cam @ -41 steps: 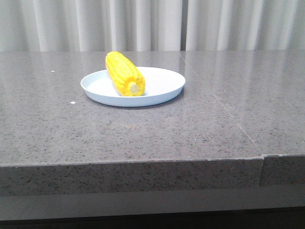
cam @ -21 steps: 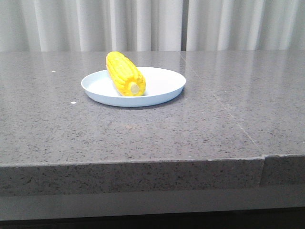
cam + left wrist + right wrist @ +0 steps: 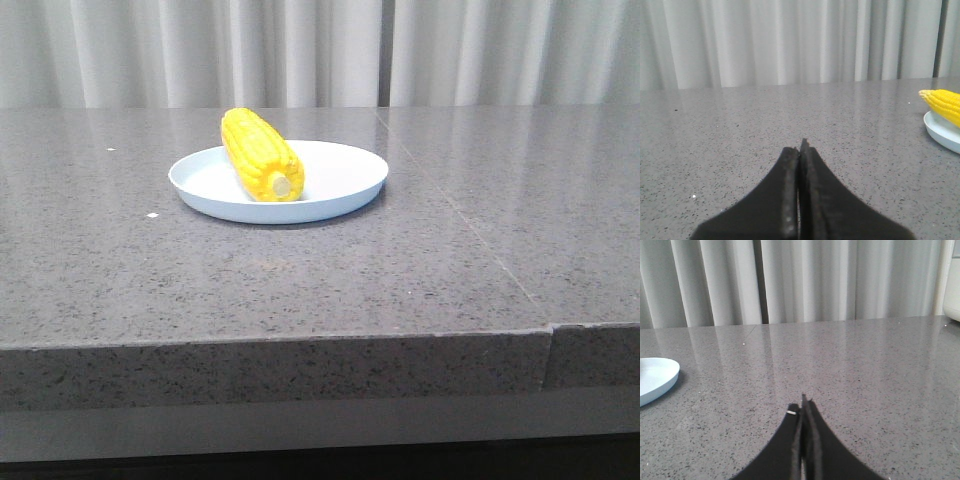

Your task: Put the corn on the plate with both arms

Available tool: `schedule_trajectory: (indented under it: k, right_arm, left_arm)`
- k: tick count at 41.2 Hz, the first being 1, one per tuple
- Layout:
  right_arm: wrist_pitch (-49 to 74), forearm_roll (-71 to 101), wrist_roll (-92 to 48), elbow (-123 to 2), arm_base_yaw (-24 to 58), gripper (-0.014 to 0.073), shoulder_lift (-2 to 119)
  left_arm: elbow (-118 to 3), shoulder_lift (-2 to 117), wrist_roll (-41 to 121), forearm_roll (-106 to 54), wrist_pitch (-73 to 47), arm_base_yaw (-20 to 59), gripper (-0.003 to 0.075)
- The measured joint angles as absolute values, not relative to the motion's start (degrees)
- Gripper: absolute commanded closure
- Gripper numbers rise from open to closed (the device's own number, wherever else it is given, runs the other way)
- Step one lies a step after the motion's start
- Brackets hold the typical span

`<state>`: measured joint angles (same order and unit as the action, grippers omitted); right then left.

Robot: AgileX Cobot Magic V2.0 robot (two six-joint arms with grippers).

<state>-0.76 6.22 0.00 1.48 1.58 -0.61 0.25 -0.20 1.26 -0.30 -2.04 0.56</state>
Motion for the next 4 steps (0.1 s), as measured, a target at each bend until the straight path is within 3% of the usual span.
schedule_trajectory:
  k: [4]
  right_arm:
    - [-0.76, 6.24, 0.00, 1.48, 1.58, 0.0661, -0.61]
  left_arm:
    - [0.25, -0.20, 1.26, -0.30, -2.04, 0.56, 0.0740]
